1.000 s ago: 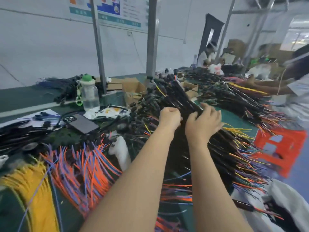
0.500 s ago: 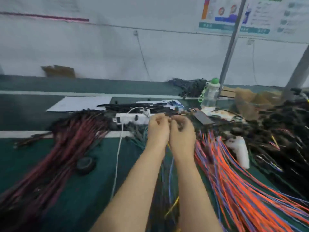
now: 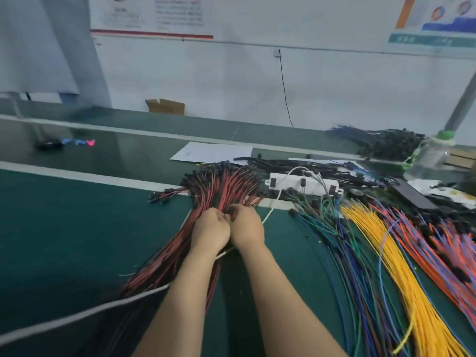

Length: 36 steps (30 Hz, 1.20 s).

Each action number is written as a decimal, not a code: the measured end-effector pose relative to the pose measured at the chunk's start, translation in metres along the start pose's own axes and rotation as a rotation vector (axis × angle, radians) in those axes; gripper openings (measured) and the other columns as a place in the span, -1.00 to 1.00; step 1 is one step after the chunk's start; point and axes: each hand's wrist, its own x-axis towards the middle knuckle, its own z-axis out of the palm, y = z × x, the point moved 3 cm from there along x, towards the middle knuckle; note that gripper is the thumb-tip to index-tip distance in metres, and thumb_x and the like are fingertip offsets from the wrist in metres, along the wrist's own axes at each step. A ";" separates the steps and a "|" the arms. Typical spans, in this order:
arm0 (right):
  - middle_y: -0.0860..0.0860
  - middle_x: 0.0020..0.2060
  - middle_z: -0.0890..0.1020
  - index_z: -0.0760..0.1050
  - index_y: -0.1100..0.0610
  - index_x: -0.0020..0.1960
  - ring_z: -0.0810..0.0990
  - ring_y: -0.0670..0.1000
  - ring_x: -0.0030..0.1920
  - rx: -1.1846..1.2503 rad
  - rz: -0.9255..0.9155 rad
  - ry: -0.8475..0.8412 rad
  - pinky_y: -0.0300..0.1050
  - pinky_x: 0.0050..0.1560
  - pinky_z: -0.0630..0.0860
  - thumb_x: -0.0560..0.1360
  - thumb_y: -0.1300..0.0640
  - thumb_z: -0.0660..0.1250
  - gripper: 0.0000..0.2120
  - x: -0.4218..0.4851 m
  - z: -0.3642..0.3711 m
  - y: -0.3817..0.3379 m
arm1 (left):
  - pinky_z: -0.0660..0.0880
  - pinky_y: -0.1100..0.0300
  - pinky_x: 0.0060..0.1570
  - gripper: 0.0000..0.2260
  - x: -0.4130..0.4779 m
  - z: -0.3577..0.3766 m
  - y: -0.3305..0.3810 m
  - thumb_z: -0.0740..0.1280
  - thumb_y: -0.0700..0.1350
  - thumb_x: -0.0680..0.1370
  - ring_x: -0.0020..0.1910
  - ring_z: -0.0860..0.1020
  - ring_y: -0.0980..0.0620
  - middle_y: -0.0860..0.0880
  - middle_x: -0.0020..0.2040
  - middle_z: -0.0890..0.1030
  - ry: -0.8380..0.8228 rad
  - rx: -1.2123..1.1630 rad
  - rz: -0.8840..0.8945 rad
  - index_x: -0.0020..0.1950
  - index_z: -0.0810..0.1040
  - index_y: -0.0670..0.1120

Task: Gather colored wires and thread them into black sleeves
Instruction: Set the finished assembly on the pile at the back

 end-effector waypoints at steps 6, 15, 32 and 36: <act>0.18 0.10 0.58 0.40 0.24 0.21 0.55 0.17 0.08 0.065 0.171 0.057 -0.10 -0.09 0.39 0.52 0.26 0.23 -0.73 0.023 0.003 0.006 | 0.40 0.10 0.07 -0.78 0.016 0.001 0.003 0.10 -0.16 0.59 0.12 0.50 -0.14 -0.12 0.15 0.56 -0.032 0.105 0.016 0.12 0.50 -0.10; 0.02 -0.43 0.50 0.49 0.21 -0.05 0.33 -0.15 -0.56 1.171 0.033 0.121 -0.32 -0.53 0.31 0.56 0.36 0.22 -0.88 0.016 -0.109 0.006 | 0.61 0.12 -0.13 -0.64 -0.015 0.018 0.078 0.02 0.02 0.67 -0.10 0.66 -0.05 -0.13 -0.03 0.66 -0.452 -0.654 0.113 0.03 0.57 -0.09; 0.14 -0.05 0.65 0.52 0.23 0.22 0.63 0.06 -0.11 0.302 0.008 -0.093 0.05 0.06 0.59 0.53 0.36 0.25 -0.71 -0.062 -0.136 0.100 | 0.52 0.17 -0.43 -0.69 -0.069 0.122 0.080 0.06 -0.02 0.67 -0.48 0.54 0.05 -0.04 -0.36 0.59 -0.522 -0.905 -0.224 -0.09 0.49 -0.15; 0.12 0.20 0.54 0.43 0.13 0.34 0.48 0.16 0.23 -0.171 0.203 0.259 -0.02 0.22 0.40 0.54 -0.02 0.32 -0.58 -0.055 -0.147 0.137 | 0.28 0.40 -0.64 -0.68 -0.058 0.121 0.049 0.07 -0.08 0.67 -0.64 0.37 0.18 -0.04 -0.43 0.51 -0.386 -1.063 -0.258 -0.23 0.41 -0.14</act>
